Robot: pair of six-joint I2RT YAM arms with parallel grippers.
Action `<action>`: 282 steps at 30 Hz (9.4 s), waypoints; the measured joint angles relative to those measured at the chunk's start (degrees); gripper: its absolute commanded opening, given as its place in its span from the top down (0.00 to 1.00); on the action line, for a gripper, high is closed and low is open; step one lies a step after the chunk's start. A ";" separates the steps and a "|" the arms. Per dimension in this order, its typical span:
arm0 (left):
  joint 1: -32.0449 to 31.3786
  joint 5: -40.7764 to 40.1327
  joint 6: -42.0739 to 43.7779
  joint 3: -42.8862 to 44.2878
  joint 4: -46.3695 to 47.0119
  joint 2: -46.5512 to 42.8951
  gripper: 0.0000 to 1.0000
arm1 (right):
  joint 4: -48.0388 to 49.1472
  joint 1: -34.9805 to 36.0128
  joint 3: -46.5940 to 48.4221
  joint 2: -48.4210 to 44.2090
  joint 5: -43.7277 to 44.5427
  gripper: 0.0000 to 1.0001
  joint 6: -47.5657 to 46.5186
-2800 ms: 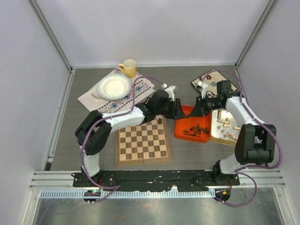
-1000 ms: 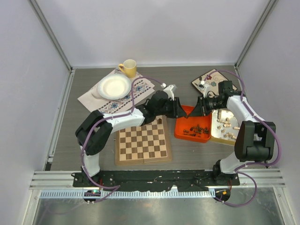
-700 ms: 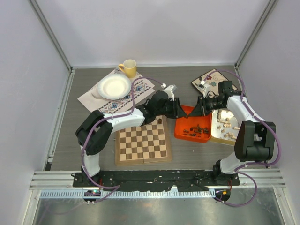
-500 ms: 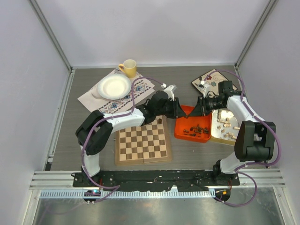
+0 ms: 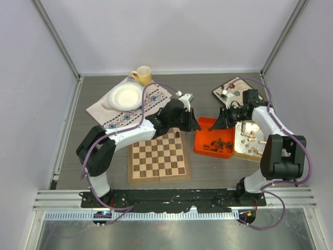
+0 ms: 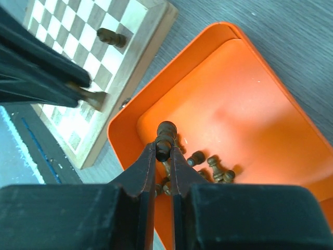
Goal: Set up the chess pieces on the board
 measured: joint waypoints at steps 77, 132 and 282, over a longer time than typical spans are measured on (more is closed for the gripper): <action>12.37 -2.10 17.84 29.14 -44.76 12.46 1.00 | 3.39 0.94 -1.92 -2.67 11.74 0.99 -2.60; 9.46 -2.25 18.14 33.48 -51.45 20.68 0.97 | 3.37 0.94 -1.92 -2.67 12.02 0.99 -3.06; -6.75 9.07 44.39 -26.43 15.06 -23.30 0.72 | -1.05 21.53 -5.79 -18.75 -9.40 0.98 -6.93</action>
